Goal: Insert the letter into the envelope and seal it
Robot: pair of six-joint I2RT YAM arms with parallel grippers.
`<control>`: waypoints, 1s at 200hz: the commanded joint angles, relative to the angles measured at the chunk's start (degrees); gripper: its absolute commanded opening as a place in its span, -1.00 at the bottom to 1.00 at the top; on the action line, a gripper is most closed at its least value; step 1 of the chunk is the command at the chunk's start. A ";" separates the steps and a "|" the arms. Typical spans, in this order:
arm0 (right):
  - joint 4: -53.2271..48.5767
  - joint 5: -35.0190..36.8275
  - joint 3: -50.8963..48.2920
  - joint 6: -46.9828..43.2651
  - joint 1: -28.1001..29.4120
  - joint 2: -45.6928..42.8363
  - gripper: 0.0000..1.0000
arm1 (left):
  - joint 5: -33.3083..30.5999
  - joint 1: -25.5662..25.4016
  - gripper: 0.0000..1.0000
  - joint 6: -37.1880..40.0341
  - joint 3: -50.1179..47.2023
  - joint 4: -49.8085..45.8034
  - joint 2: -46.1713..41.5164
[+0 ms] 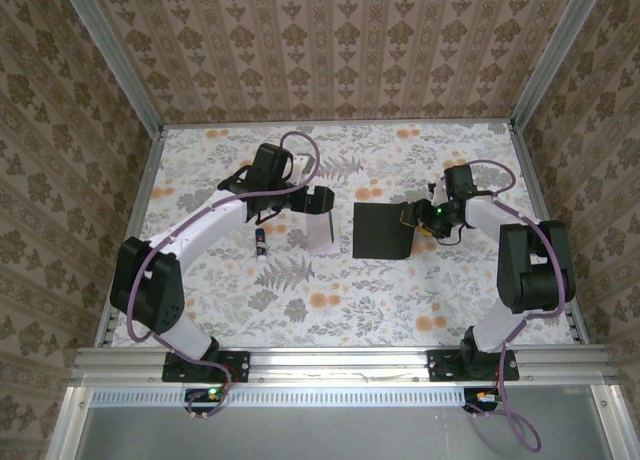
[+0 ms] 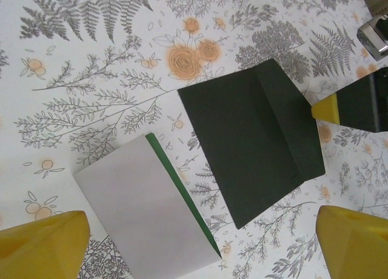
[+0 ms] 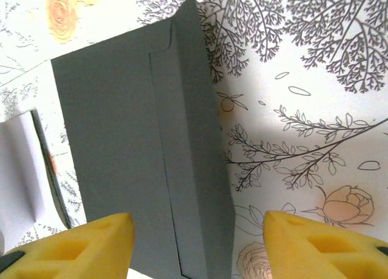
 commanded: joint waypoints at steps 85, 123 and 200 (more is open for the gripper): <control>-3.62 4.30 9.20 7.09 11.65 -10.98 0.34 | -1.91 13.34 0.91 -8.83 -7.34 3.58 -12.23; 1.05 5.38 10.87 11.59 19.99 -5.03 0.38 | 0.35 19.15 0.90 -11.68 -11.50 4.02 -16.47; 4.43 6.47 16.58 16.67 29.07 6.57 0.41 | 3.29 23.68 0.89 -13.77 -16.71 4.98 -21.61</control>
